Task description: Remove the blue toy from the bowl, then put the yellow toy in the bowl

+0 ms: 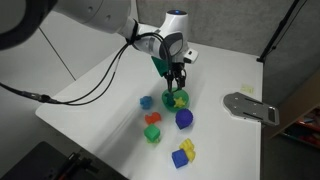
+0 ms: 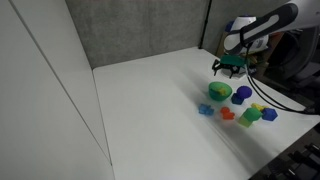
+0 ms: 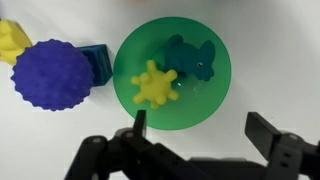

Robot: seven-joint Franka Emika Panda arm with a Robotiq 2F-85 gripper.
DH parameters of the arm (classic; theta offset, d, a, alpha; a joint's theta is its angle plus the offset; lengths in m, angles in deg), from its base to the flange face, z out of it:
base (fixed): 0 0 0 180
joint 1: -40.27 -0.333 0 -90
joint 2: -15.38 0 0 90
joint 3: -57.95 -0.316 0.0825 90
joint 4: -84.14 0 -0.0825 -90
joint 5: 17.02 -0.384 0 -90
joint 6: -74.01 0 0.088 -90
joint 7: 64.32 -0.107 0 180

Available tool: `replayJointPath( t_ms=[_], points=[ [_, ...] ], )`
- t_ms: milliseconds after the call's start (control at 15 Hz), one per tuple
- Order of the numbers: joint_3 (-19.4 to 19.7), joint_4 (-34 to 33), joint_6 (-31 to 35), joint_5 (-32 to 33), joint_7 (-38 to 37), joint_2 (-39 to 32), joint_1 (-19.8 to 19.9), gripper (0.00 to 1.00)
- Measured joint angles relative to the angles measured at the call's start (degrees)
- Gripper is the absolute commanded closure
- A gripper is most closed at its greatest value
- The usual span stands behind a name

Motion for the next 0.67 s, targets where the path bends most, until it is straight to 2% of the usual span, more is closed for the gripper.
replayJointPath(
  t_ms=[333, 667],
  points=[
    [0.02, -0.22, -8.86, 1.87, 7.11, 3.47, 0.01, 0.0],
    [0.02, 2.13, -13.33, 7.14, 12.84, 8.38, -0.11, 0.0]
  ],
)
